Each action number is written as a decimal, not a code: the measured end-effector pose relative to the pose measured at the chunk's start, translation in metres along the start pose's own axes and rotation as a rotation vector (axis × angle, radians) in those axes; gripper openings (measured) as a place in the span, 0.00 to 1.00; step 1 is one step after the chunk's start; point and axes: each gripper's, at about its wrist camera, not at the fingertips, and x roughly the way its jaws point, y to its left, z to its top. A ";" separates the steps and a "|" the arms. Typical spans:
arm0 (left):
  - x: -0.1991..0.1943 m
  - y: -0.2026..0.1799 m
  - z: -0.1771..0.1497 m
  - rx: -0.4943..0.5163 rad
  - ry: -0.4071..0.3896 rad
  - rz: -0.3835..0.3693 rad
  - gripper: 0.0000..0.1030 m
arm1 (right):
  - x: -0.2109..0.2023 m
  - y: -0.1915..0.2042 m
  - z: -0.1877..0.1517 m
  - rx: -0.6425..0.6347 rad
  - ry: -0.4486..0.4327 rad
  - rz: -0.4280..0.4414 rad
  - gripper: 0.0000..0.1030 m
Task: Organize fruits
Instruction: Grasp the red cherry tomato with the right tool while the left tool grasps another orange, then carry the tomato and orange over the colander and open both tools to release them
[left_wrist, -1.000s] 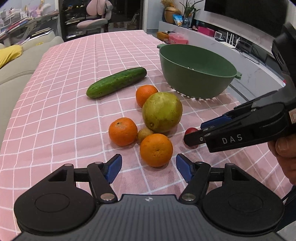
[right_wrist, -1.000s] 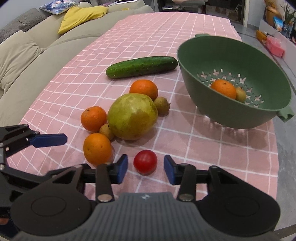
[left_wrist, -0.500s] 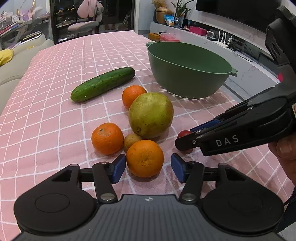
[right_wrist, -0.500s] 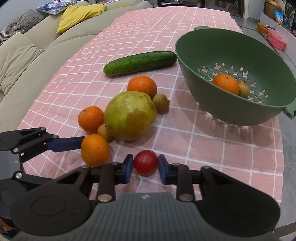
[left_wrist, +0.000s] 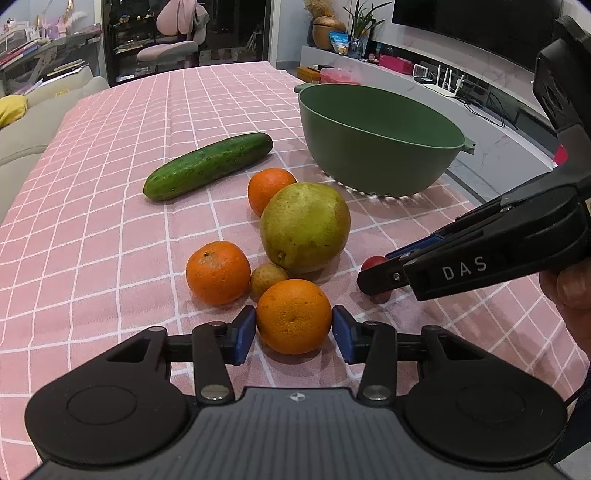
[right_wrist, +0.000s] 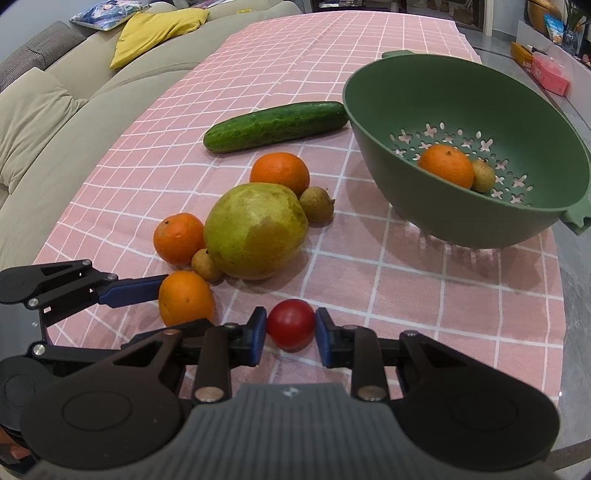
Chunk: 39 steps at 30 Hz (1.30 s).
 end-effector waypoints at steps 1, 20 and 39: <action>0.000 0.000 0.000 0.003 -0.001 0.001 0.49 | -0.001 0.000 0.000 0.000 -0.001 0.000 0.24; -0.036 -0.018 0.059 0.092 -0.091 -0.006 0.49 | -0.094 -0.045 0.050 0.113 -0.203 0.024 0.24; 0.032 -0.066 0.155 0.319 -0.090 0.007 0.50 | -0.113 -0.121 0.099 0.214 -0.283 -0.046 0.24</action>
